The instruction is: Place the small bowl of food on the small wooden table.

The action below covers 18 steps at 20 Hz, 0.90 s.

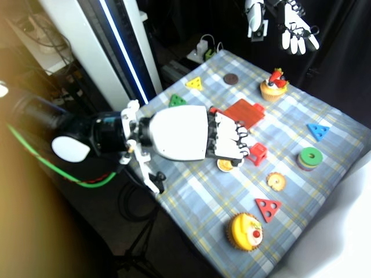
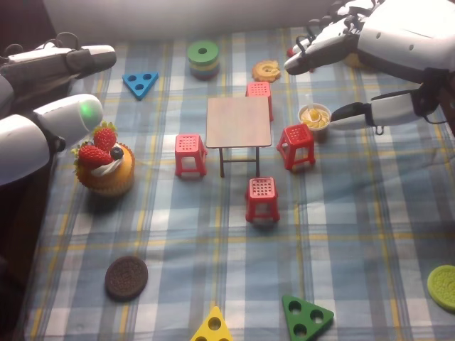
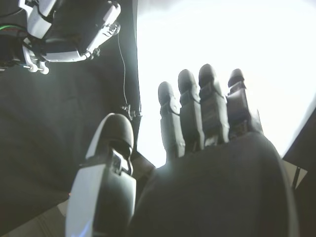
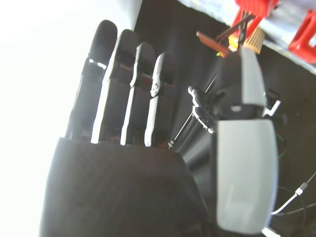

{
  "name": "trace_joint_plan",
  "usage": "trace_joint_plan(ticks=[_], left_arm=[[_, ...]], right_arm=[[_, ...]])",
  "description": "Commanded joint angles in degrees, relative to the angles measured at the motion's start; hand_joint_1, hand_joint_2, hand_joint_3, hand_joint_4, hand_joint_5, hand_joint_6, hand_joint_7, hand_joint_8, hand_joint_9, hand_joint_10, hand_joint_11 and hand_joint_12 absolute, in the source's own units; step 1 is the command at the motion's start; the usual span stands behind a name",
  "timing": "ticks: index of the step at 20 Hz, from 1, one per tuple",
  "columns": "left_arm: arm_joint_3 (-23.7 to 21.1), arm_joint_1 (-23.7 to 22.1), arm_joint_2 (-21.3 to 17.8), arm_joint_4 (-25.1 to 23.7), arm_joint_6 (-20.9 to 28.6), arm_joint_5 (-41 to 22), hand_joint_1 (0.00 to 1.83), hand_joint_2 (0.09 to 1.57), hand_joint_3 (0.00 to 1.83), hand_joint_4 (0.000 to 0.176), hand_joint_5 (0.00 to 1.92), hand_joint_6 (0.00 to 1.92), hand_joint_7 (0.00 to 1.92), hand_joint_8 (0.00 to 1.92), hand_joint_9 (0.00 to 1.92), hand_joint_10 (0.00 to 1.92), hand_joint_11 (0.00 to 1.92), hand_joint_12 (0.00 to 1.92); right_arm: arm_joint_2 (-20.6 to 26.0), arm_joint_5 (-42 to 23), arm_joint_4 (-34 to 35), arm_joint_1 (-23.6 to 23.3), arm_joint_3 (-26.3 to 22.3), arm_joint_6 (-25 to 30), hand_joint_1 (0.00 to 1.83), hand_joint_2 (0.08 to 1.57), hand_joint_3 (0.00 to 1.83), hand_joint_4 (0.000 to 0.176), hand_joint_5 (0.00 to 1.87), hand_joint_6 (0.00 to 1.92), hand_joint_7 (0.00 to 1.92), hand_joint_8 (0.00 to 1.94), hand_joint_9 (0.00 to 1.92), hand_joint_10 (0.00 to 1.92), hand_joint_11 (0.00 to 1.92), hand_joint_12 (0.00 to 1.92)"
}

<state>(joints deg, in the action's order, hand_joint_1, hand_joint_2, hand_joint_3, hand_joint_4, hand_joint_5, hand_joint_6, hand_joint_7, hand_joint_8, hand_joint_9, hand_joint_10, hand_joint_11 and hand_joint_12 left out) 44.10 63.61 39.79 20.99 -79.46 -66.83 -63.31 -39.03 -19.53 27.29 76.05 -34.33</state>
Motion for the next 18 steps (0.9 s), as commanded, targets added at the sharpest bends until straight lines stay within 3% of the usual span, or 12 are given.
trace_joint_plan(ticks=[1, 3, 7, 10, 11, 12, 13, 14, 15, 16, 17, 18], left_arm=[[-0.1, -0.9, 0.1, -0.4, 0.5, -7.0, 0.4, 1.32, 0.0, 0.051, 0.53, 0.0, 0.44, 0.0, 0.31, 0.0, 0.0, 0.02], [-0.1, -0.9, 0.1, -0.4, 0.5, -7.0, 0.42, 1.32, 0.0, 0.047, 0.54, 0.0, 0.44, 0.0, 0.29, 0.0, 0.01, 0.03], [-0.1, -0.9, 0.2, -0.4, 0.6, -6.9, 0.44, 1.31, 0.0, 0.066, 0.54, 0.01, 0.44, 0.01, 0.32, 0.01, 0.02, 0.04], [-0.1, -0.9, 0.2, -0.4, 0.6, -6.8, 0.4, 1.32, 0.0, 0.088, 0.54, 0.0, 0.46, 0.01, 0.33, 0.01, 0.0, 0.04], [-0.1, -0.9, 0.2, -0.4, 0.6, -6.8, 0.42, 1.31, 0.0, 0.084, 0.54, 0.0, 0.44, 0.0, 0.33, 0.0, 0.0, 0.04], [-0.1, -0.9, 0.2, -0.4, 0.6, -6.8, 0.42, 1.31, 0.0, 0.084, 0.54, 0.0, 0.44, 0.0, 0.33, 0.0, 0.0, 0.04], [-0.1, -0.9, 0.2, -0.4, 0.6, -6.8, 0.44, 1.31, 0.0, 0.079, 0.54, 0.0, 0.44, 0.0, 0.33, 0.0, 0.01, 0.04], [0.0, -0.9, 0.2, -0.4, 0.6, -6.8, 0.44, 1.31, 0.0, 0.079, 0.54, 0.0, 0.44, 0.0, 0.33, 0.0, 0.01, 0.04], [0.0, -0.9, 0.2, -0.4, 0.6, -6.8, 0.45, 1.31, 0.0, 0.084, 0.53, 0.0, 0.44, 0.0, 0.33, 0.0, 0.02, 0.05], [0.0, -0.9, 0.2, -0.5, 0.6, -6.8, 0.45, 1.3, 0.0, 0.095, 0.52, 0.0, 0.43, 0.0, 0.33, 0.0, 0.02, 0.05], [0.0, -0.9, 0.2, -0.5, 0.6, -6.8, 0.42, 1.31, 0.0, 0.102, 0.5, 0.0, 0.41, 0.0, 0.32, 0.0, 0.01, 0.05], [0.0, -0.9, 0.3, -0.5, 0.6, -6.8, 0.42, 1.31, 0.0, 0.102, 0.5, 0.0, 0.41, 0.0, 0.32, 0.0, 0.01, 0.05]], right_arm=[[0.3, -5.0, 1.9, -0.6, 0.5, -0.2, 1.35, 0.98, 0.0, 0.0, 0.67, 0.0, 0.65, 0.0, 0.68, 0.0, 0.36, 0.85], [-0.4, -2.8, 1.0, -0.6, 1.3, -0.3, 1.43, 0.97, 0.0, 0.0, 0.68, 0.0, 0.65, 0.0, 0.69, 0.01, 0.36, 0.88], [-1.8, 0.9, -0.2, -0.6, 2.8, -0.3, 1.3, 1.06, 0.0, 0.0, 0.66, 0.0, 0.64, 0.0, 0.63, 0.0, 0.1, 1.19], [-2.4, 2.6, -0.8, -0.6, 3.7, -0.3, 1.19, 1.07, 0.0, 0.0, 0.69, 0.01, 0.65, 0.01, 0.62, 0.01, 0.12, 1.11], [-2.4, 3.1, -1.1, -0.6, 4.0, -0.3, 0.94, 1.09, 0.0, 0.049, 0.73, 0.01, 0.54, 0.0, 0.44, 0.0, 0.01, 0.99], [-2.5, 3.4, -1.2, -0.6, 4.2, -0.3, 0.94, 1.09, 0.0, 0.049, 0.73, 0.01, 0.54, 0.0, 0.44, 0.0, 0.01, 0.99], [-2.9, 3.8, -1.4, -0.6, 4.5, -0.3, 0.97, 1.11, 0.0, 0.012, 0.62, 0.0, 0.45, 0.0, 0.38, 0.0, 0.0, 0.98], [-3.2, 4.0, -1.5, -0.6, 4.7, -0.3, 0.97, 1.11, 0.0, 0.012, 0.62, 0.0, 0.45, 0.0, 0.38, 0.0, 0.0, 0.98], [-3.4, 4.3, -1.6, -0.6, 4.9, -0.3, 0.89, 1.11, 0.0, 0.038, 0.56, 0.0, 0.39, 0.0, 0.31, 0.0, 0.0, 0.87], [-3.5, 4.4, -1.6, -0.6, 5.0, -0.3, 0.96, 1.09, 0.0, 0.018, 0.54, 0.0, 0.34, 0.0, 0.28, 0.0, 0.0, 0.79], [-3.8, 4.6, -1.7, -0.6, 5.2, -0.3, 1.07, 1.05, 0.0, 0.02, 0.57, 0.0, 0.45, 0.02, 0.39, 0.02, 0.0, 0.95], [-3.9, 4.7, -1.8, -0.6, 5.3, -0.3, 1.07, 1.05, 0.0, 0.02, 0.57, 0.0, 0.45, 0.02, 0.39, 0.02, 0.0, 0.95]])
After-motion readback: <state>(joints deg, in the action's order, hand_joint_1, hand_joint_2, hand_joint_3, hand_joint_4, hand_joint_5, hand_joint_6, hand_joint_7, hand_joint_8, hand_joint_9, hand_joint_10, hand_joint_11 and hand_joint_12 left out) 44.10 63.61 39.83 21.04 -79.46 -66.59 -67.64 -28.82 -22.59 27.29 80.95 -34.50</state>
